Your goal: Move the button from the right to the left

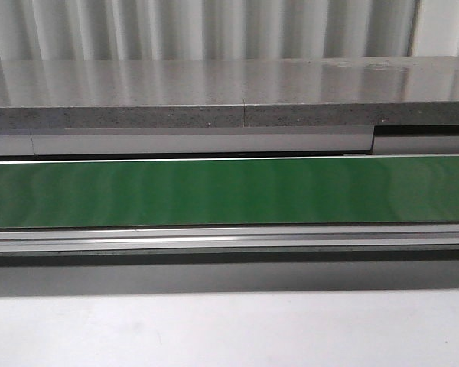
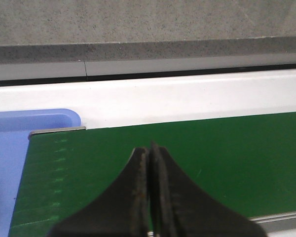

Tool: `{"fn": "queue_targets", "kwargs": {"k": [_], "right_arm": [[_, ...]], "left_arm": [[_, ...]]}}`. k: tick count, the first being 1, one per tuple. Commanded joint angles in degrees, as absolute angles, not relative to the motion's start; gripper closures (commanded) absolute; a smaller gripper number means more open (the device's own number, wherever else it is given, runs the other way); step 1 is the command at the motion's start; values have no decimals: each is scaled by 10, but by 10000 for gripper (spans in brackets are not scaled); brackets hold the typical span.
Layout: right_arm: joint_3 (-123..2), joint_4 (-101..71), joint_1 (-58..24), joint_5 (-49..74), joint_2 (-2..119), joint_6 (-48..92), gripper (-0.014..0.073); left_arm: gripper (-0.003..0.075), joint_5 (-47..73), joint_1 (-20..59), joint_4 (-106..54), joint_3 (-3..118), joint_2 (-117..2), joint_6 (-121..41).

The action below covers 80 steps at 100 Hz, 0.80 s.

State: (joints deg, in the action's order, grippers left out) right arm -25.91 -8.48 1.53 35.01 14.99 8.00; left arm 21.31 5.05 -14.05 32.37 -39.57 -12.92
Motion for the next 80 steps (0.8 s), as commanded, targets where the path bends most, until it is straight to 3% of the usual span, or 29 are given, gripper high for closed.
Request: {"fn": "queue_targets", "kwargs": {"k": [1,66,80], "right_arm": [[-272,-83,14,307,154,86,660],[-272,-83,14,307,154,86,660],[-272,-83,14,307,154,86,660]], "left_arm": [[740,156,56,-152,316,-362,-124],[740,141,56,-152,204,-164,-130],[740,101,54,-74,165,-119,-107]]}}
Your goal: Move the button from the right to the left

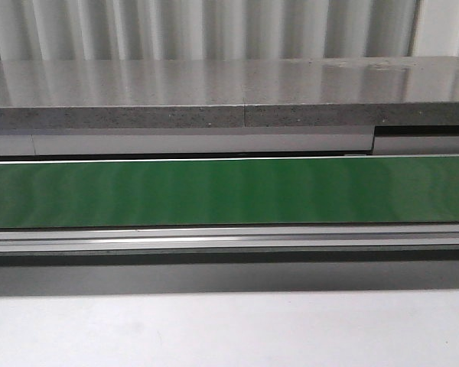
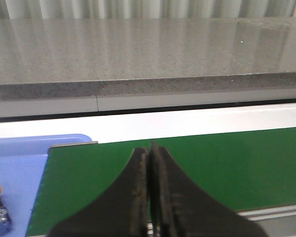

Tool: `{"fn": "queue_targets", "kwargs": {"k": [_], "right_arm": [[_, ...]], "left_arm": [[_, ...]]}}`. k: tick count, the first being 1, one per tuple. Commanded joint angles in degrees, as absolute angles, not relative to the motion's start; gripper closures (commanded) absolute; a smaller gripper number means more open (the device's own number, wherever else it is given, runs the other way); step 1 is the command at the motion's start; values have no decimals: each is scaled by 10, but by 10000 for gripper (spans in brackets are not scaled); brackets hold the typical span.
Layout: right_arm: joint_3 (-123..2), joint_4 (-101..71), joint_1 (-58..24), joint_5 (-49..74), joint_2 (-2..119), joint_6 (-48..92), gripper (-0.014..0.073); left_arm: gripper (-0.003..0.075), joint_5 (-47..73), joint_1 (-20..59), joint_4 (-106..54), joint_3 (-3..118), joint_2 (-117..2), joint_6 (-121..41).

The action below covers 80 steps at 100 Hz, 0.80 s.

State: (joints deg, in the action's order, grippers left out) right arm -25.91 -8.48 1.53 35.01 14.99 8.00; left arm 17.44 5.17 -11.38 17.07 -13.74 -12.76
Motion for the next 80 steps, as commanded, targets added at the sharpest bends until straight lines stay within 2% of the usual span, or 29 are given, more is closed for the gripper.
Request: {"fn": "queue_targets", "kwargs": {"k": [1,13,51,59,80], "right_arm": [[-272,-83,14,307,154,86,660],[-272,-83,14,307,154,86,660],[-272,-83,14,307,154,86,660],[-272,-83,14,306,155,86,660],[-272,-83,14,306,156,86,660]], "left_arm": [[740,99,54,-70,162,-117,-97],[740,84,54,-24,127,-76,-40],[740,81,54,-7,11,24,-40],[740,47,54,-9,-15,22,-40],[740,69,54,-9,-14,24,-40]]}}
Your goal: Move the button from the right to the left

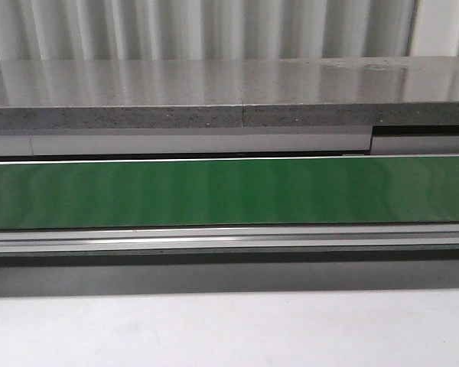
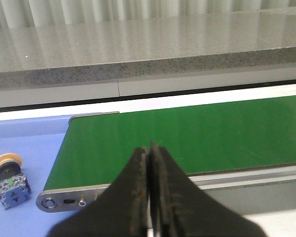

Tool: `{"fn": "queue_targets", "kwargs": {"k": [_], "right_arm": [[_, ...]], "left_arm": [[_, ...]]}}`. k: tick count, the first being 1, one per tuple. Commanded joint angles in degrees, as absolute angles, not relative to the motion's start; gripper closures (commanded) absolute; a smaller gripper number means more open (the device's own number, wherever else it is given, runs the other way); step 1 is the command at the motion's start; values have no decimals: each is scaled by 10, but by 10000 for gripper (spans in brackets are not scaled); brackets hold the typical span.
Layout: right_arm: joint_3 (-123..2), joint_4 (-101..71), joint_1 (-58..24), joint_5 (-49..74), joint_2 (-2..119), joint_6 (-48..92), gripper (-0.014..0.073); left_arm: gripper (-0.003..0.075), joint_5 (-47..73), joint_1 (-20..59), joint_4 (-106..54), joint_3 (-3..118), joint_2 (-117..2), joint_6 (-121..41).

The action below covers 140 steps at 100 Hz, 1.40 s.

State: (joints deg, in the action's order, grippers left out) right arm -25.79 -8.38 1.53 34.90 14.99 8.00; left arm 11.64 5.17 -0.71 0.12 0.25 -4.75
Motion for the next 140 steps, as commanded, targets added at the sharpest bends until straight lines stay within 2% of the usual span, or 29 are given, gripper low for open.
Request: {"fn": "queue_targets", "kwargs": {"k": [1,102,116,140], "right_arm": [[-272,-83,14,306,156,86,660],[-264,-82,15,294,156,86,660],[-225,-82,26,203,155,86,660],[-118,-60,50,-33,147,45,660]], "left_arm": [[740,69,54,-9,-14,24,-40],[740,69,54,-9,-14,24,-40],[740,69,54,-9,-14,24,-40],[740,69,54,-9,-14,24,-40]]}}
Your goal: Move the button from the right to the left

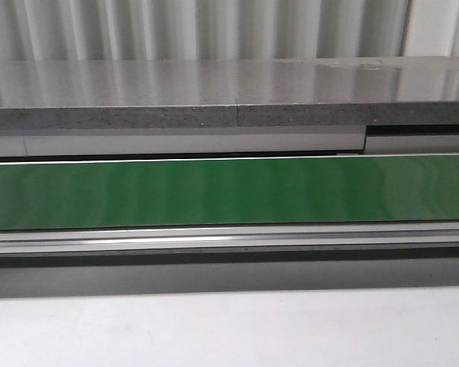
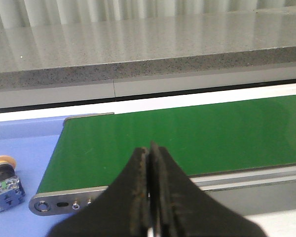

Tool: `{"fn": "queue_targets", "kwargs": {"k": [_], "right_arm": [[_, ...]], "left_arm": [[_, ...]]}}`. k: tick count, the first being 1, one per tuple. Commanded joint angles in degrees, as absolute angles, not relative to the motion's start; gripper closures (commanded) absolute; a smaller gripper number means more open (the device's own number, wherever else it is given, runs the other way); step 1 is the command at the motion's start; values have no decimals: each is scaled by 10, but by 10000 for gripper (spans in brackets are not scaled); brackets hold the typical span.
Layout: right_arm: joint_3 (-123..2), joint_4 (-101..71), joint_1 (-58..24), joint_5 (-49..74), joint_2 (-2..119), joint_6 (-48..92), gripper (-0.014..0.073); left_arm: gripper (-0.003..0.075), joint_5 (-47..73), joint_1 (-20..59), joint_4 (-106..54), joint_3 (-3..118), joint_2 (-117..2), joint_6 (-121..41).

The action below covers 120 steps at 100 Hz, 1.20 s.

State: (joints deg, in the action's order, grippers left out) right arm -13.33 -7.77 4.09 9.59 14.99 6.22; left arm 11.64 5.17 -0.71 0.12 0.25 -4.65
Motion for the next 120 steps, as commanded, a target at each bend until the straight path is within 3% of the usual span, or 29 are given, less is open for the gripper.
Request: {"fn": "queue_targets", "kwargs": {"k": [1,41,59,120], "right_arm": [[-116,-58,51,-37,145,44,660],[7,20,51,-63,51,-58,660],[7,39,51,8,-21,-54,660],[7,39,50,27,-16,-54,660]], "left_arm": [[740,69,54,-9,-14,24,-40],[740,69,54,-9,-14,24,-40],[740,69,54,-9,-14,24,-40],[740,69,54,-9,-14,22,-40]]}}
